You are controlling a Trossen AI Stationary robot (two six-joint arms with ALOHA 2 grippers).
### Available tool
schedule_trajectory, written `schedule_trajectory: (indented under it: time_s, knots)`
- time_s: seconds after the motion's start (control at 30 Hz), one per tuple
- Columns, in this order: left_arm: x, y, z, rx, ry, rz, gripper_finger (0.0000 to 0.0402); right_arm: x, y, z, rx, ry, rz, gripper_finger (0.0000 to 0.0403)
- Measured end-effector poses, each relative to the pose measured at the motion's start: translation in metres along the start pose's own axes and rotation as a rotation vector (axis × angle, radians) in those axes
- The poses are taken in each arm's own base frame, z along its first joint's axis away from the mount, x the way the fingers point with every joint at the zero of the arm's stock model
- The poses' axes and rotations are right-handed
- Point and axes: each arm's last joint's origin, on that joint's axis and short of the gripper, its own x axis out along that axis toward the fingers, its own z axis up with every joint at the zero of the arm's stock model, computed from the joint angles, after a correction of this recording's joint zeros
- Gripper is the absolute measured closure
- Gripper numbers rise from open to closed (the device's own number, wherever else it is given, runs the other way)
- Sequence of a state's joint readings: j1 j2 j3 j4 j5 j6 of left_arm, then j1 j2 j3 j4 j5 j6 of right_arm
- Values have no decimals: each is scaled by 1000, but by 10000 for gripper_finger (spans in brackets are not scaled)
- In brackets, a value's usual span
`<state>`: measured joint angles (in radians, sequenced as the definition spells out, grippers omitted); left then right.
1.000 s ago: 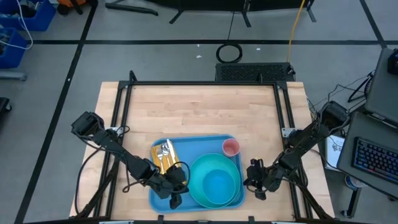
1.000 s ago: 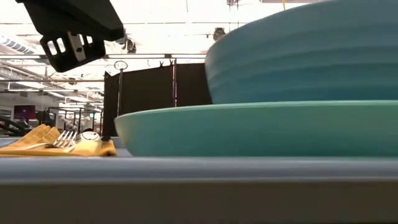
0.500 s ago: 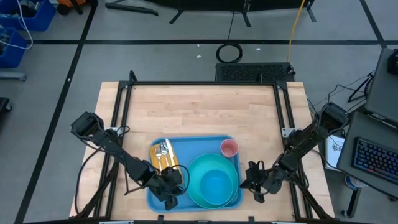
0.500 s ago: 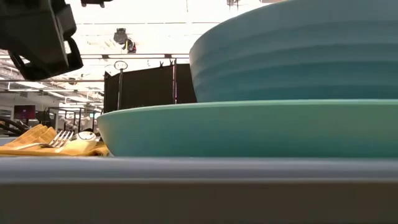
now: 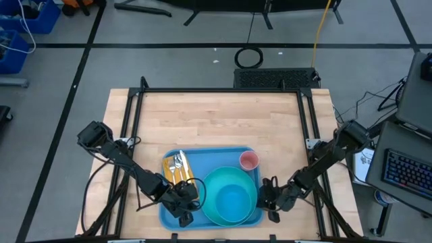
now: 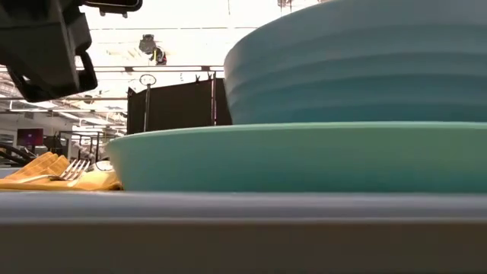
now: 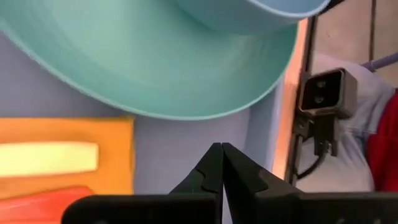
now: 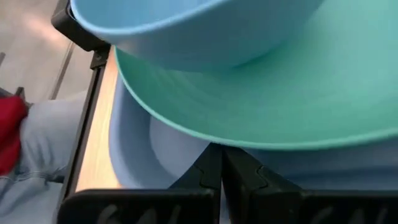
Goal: Set up tray
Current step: Adjust the green plate on the blue tray, then adjust the yellow table napkin on the blue tray
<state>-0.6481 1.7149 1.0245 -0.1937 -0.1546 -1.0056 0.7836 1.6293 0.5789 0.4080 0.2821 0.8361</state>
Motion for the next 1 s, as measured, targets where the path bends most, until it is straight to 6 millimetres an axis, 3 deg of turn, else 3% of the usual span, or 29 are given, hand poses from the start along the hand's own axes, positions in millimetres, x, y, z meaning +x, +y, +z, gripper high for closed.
schedule_trajectory:
  time_s: [0.23,0.6,0.87,1.0]
  knots:
    - [0,3,0,0,8,23,395,19,7,12,-63,3,-3,403]
    - [0,3,2,7,-46,54,389,25,-3,33,-65,-57,-28,403]
    - [-1,0,0,24,-103,61,389,24,1,28,-79,-47,-16,403]
    - [-2,-4,-6,39,-89,49,379,19,14,20,-149,-50,27,403]
